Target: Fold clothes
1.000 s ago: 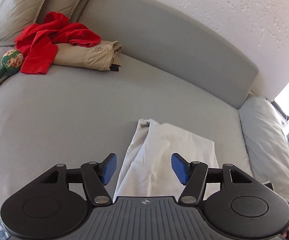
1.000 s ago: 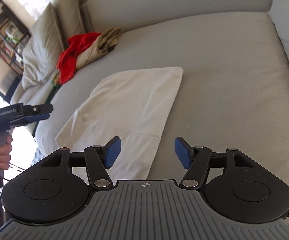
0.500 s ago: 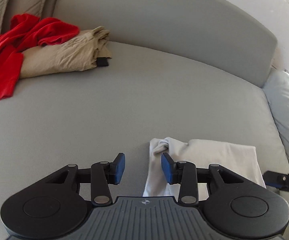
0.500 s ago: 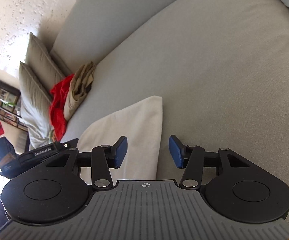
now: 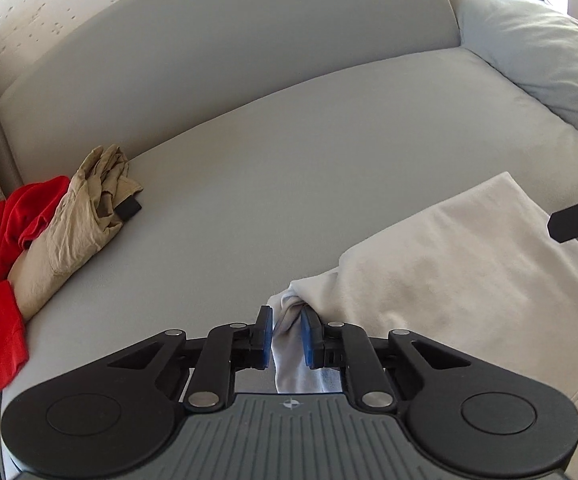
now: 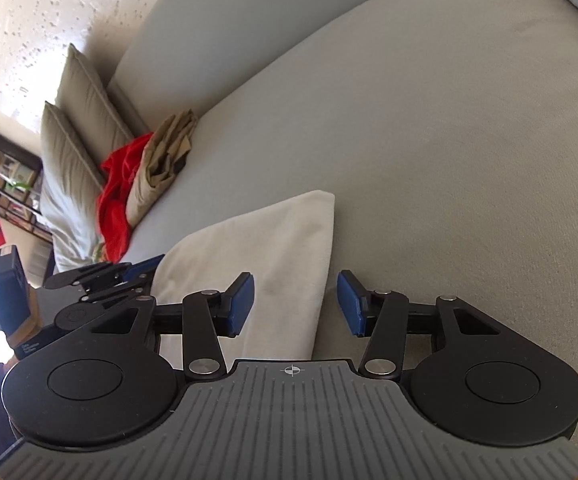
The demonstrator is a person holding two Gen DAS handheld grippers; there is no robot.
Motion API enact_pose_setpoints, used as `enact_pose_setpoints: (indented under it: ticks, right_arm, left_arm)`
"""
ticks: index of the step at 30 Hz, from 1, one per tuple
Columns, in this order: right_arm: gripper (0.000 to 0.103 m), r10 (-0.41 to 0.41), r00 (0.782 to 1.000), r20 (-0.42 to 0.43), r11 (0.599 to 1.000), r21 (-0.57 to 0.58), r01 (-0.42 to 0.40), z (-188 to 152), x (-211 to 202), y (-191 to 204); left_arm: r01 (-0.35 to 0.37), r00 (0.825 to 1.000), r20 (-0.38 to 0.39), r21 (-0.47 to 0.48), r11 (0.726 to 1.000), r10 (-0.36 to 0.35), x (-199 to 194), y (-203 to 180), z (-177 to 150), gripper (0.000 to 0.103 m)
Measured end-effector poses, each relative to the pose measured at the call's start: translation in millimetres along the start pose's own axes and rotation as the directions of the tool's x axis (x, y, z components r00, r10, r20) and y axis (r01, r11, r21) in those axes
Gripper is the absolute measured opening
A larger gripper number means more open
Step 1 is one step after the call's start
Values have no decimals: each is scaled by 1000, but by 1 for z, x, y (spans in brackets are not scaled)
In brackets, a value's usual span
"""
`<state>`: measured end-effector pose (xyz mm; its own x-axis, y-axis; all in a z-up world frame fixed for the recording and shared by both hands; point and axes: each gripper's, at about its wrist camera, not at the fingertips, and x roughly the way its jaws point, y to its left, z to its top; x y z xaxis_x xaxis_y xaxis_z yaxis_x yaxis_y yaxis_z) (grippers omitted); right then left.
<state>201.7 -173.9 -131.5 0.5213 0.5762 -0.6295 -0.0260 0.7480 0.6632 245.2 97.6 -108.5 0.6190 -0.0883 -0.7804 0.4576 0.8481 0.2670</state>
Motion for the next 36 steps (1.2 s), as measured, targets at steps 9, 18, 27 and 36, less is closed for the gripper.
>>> enact_pose_setpoints:
  ticks: [9, 18, 27, 36]
  right_arm:
    - [35, -62, 998, -4, 998, -26, 62, 1, 5, 4]
    - [17, -76, 997, -9, 997, 33, 77, 4, 6, -8]
    - [29, -135, 985, 108, 990, -35, 140, 0, -26, 6]
    - [18, -58, 997, 41, 976, -206, 66, 11, 34, 39]
  left_arm:
    - [41, 995, 99, -373, 927, -4, 1, 49, -12, 1]
    - [227, 974, 197, -866, 446, -113, -2, 121, -76, 18]
    - [326, 944, 179, -613, 719, -276, -71, 61, -48, 20]
    - [77, 995, -2, -581, 810, -96, -49, 9, -67, 13]
